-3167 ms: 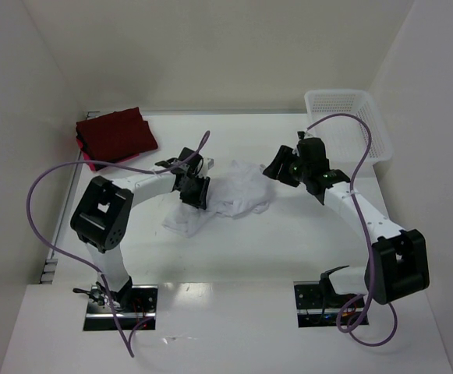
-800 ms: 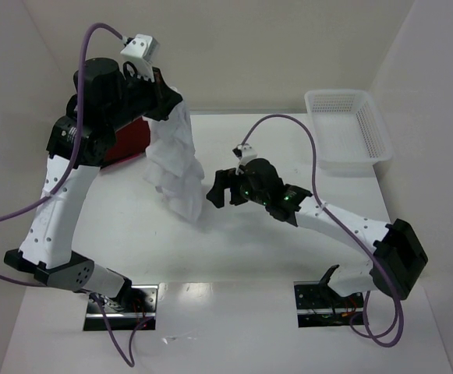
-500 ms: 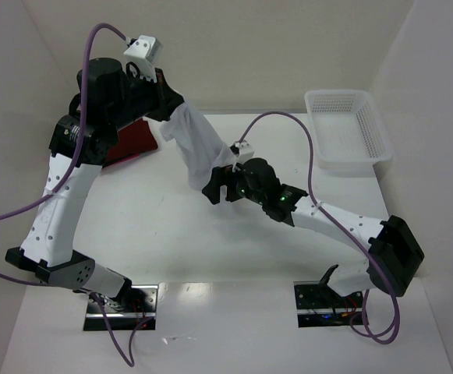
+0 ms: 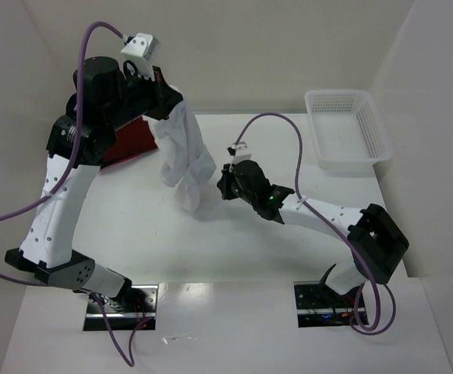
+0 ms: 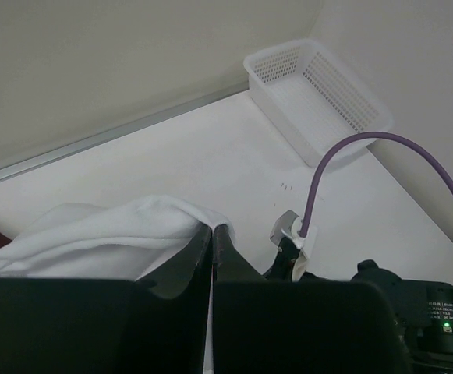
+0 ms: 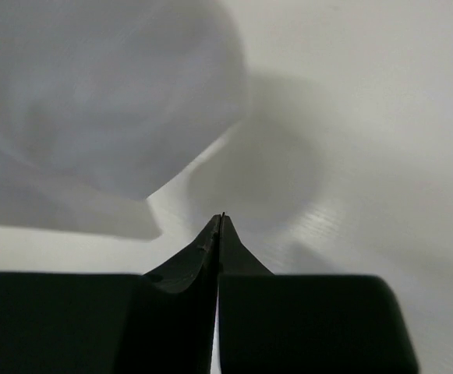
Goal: Fold and stack the t-shirts
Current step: Flatten out the tshirt
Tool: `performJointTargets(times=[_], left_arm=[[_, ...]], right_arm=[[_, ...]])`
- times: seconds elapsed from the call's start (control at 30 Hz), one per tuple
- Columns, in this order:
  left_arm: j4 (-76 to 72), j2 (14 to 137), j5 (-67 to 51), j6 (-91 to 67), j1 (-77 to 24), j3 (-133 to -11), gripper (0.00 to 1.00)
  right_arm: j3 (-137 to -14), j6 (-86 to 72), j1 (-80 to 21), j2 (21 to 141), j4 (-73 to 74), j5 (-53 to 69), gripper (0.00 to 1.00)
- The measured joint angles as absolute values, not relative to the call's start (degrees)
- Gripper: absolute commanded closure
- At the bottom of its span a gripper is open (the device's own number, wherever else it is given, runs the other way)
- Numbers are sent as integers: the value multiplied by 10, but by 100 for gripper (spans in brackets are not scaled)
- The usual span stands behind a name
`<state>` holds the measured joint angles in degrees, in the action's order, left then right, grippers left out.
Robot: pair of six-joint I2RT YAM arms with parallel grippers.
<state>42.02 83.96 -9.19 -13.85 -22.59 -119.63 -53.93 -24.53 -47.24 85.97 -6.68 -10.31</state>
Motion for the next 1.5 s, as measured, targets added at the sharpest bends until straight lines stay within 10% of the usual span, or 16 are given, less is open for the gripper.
performJointTargets(times=[0.1,0.23,0.4,1.33,1.5], left_arm=[[421,839,-87,-138,-225,-1196,98],[422,837,-83,-137,-220,-1196,98],[422,836,-77,-138,-218,-1196,98],[417,849,-78,-154,-212,-1196,98],[417,852,-82,-154,-208,-1197,98]], right_arm=[[-539,-242,-473,857,-68,-133,100],[-540,-228,-473,829,-62,-136,36],[-536,-210,-473,770,-69,-84,9],[-512,-196,-512,835,-109,14,2],[-525,-194,-516,868,-130,20,13]])
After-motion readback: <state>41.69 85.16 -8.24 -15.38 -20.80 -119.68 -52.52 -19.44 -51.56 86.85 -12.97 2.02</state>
